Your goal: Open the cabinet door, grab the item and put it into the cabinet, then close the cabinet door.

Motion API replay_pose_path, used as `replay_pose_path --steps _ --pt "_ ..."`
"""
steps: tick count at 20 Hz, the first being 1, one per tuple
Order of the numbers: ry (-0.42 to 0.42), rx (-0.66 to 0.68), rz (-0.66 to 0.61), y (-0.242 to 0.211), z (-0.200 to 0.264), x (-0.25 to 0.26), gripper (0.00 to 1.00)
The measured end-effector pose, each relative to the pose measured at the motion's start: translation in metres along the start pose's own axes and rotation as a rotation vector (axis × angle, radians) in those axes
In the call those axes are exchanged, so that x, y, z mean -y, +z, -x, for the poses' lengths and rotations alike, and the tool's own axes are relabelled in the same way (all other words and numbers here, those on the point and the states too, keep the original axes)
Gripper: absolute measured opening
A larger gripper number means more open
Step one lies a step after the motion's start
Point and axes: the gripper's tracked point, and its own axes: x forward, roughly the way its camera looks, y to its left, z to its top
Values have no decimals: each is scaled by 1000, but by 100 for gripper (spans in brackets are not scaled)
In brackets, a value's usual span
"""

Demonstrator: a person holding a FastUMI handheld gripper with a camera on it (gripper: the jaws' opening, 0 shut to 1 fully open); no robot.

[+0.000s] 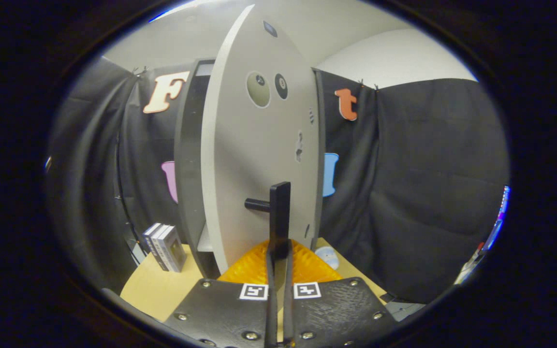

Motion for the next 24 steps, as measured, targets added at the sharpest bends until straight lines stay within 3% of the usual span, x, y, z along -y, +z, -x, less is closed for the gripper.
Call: replay_pose_path --steps 2,9,14,24 --pt "-28 -28 -18 -8 5 12 5" --pt "-5 -62 -71 -17 9 33 5" --pt "-65 -75 -79 -20 6 74 5" --pt "-10 -90 -88 -23 -3 112 4"
